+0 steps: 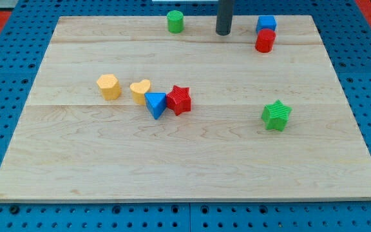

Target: Push the red circle towards top right

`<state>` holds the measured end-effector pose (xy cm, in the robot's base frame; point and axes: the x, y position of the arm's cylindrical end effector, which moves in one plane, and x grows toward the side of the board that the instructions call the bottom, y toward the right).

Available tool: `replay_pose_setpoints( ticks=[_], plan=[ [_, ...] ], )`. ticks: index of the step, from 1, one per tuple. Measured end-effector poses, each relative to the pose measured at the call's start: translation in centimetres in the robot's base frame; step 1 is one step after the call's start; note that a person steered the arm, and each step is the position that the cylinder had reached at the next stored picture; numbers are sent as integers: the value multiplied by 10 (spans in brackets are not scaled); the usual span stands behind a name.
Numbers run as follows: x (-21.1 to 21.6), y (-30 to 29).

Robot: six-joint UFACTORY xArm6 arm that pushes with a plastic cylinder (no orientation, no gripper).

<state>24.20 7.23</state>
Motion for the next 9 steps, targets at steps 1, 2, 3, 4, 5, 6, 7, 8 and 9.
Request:
replay_pose_setpoints(
  ticks=[1,2,3,4,5,6,7,8,9],
  plan=[
    [39,-2],
    [90,-1],
    [96,14],
    [76,42],
    [56,61],
    [40,75],
    [27,82],
    [25,78],
    [25,72]
  ],
)
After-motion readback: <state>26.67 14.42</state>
